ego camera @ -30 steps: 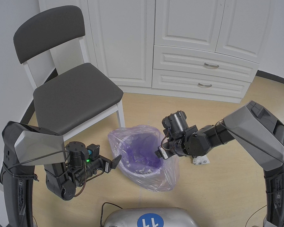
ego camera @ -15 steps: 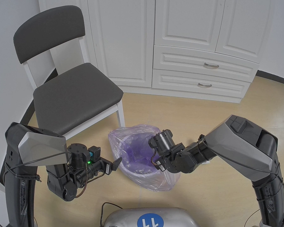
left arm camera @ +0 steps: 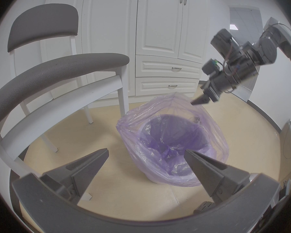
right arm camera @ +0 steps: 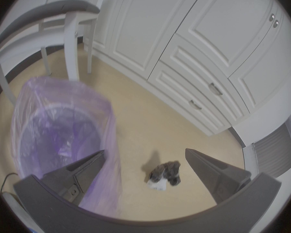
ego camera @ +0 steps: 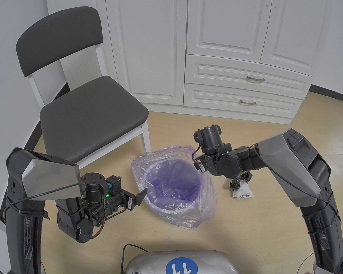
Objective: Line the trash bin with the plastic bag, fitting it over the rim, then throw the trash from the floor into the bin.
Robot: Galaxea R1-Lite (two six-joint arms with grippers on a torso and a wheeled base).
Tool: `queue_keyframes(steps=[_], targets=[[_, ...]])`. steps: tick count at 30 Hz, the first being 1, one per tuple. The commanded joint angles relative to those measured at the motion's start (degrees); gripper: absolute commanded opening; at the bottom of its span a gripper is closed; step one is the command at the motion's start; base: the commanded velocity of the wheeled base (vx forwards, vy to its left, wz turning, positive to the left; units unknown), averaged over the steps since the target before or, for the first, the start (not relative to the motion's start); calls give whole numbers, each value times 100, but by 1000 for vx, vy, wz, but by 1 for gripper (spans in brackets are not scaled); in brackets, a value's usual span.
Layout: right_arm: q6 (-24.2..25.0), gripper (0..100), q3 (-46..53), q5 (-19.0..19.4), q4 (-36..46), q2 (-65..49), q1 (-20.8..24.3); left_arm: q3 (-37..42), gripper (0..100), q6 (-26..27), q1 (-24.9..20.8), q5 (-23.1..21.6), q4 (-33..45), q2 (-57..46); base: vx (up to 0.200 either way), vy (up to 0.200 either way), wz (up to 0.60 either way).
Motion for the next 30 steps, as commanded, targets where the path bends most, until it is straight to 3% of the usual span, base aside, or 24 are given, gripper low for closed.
queue_keyframes(steps=[1, 6, 10, 20, 30], targets=[[-366, 100, -1341, -1, 104, 549, -268, -10, 100, -9, 5, -2, -2, -9, 0, 0, 0], [-586, 100, -1374, 34, 201, 760, -356, -19, 100, -18, 5, -11, -10, -18, 0, 0, 0], [144, 100, -1374, 34, 271, 443, -189, -19, 100, -18, 5, -11, -10, -27, 0, 0, 0], [548, 100, 725, 447, 385, -1148, 725, 16, 100, -18, 5, -11, -10, -70, 0, 0, 0], [548, 100, 1973, 368, 350, -1095, 769, 25, 100, -9, 5, -19, -10, -62, 0, 0, 0]])
